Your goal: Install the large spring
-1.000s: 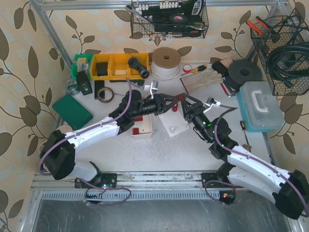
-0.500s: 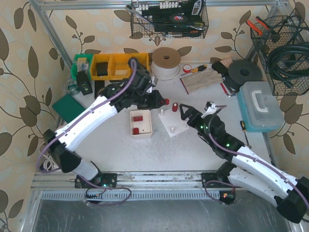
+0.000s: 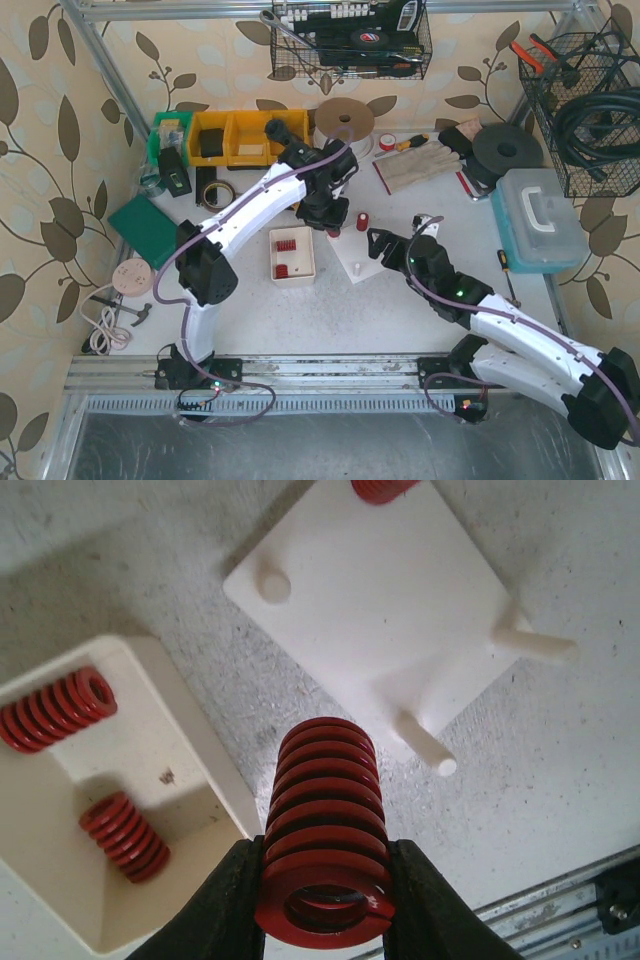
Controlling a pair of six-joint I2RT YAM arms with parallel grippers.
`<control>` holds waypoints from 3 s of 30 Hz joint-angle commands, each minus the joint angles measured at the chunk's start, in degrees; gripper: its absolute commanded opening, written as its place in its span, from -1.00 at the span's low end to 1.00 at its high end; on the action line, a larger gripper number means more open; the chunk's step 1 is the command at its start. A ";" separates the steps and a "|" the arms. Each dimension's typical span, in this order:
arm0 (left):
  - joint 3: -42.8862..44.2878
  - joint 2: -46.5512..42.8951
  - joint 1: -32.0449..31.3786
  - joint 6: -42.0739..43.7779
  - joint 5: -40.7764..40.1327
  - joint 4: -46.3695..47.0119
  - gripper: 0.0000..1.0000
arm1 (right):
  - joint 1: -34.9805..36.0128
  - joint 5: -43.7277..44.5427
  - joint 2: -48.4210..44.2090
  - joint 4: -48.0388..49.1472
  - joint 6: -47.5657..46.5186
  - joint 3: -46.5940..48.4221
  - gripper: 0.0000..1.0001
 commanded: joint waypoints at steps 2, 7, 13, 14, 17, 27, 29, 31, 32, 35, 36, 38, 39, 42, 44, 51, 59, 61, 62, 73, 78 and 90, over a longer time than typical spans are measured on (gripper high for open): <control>8.30 3.70 0.27 3.40 -3.87 -6.99 -1.00 | 0.04 0.85 -2.20 0.76 -0.90 0.00 0.98; 12.94 8.00 0.35 4.40 -6.04 -8.55 -1.00 | 0.01 0.32 -3.10 2.35 -0.67 -1.40 0.98; 18.51 13.41 1.06 6.26 -8.27 -9.58 -1.00 | 0.02 0.22 -2.49 3.32 -0.39 -1.76 0.98; 18.68 13.97 1.37 6.45 -8.39 -9.27 -1.00 | 0.05 0.14 -2.41 3.41 -0.44 -1.74 0.98; 18.63 15.32 2.35 6.86 -8.61 -8.68 -1.00 | -0.02 0.06 -2.36 3.75 -0.41 -2.00 0.98; 18.76 16.33 3.42 7.88 -5.85 -4.84 -1.00 | -0.03 0.06 -2.28 5.71 -0.65 -2.89 0.97; 18.80 16.12 3.43 7.90 -5.43 -3.91 -1.00 | 0.02 0.01 -2.27 5.88 -0.68 -2.92 0.97; 18.80 16.07 3.42 7.77 -5.09 -3.28 -1.00 | -0.01 0.04 -2.27 6.03 -0.60 -3.06 0.97; 18.87 16.11 3.42 7.74 -4.90 -3.15 -1.00 | 0.02 -0.03 -2.27 6.10 -0.65 -3.08 0.97; 18.89 16.43 3.42 7.56 -4.39 -3.22 -1.00 | -0.02 -0.01 -2.35 6.22 -0.67 -3.19 0.96; 18.77 16.57 3.36 7.53 -4.13 -3.17 -1.00 | 0.04 -0.01 -2.36 6.27 -0.78 -3.32 0.96; 18.80 16.87 3.22 7.38 -3.72 -3.25 -1.00 | -0.02 0.03 -2.44 6.44 -0.69 -3.39 0.96; 18.80 17.05 3.18 7.34 -3.42 -3.23 -1.00 | -0.03 0.03 -2.45 6.46 -0.67 -3.36 0.96; 18.79 17.41 2.91 6.99 -3.31 -3.67 -1.00 | 0.04 0.02 -2.53 6.49 -0.62 -3.46 0.96; 18.67 17.56 2.87 6.76 -3.62 -4.14 -1.00 | 0.05 0.03 -2.68 6.45 -0.62 -3.49 0.96; 18.45 17.31 2.66 6.22 -2.87 -3.77 -1.00 | -0.02 0.07 -2.64 6.76 -0.58 -3.70 0.96; 18.20 17.53 1.95 5.60 -2.04 -3.47 -1.00 | 0.02 0.03 -2.79 6.85 -0.67 -3.84 0.95; 17.92 17.50 1.77 5.32 -2.11 -3.42 -1.00 | -0.01 0.09 -2.80 6.89 -0.68 -3.83 0.95; 17.52 17.40 1.70 5.13 -2.18 -3.28 -1.00 | 0.04 0.12 -2.80 6.94 -0.67 -3.86 0.95; 17.06 20.57 1.76 5.04 -4.94 -4.30 -1.00 | 0.00 0.03 -3.16 7.05 -0.74 -4.12 0.95; 19.07 23.49 1.89 5.66 -5.60 -5.00 -1.00 | -0.01 -0.14 -3.07 7.24 -0.93 -4.11 0.96; 18.89 22.77 1.96 5.69 -5.63 -3.92 -0.06 | 0.00 0.20 -3.08 6.32 -1.29 -3.63 0.96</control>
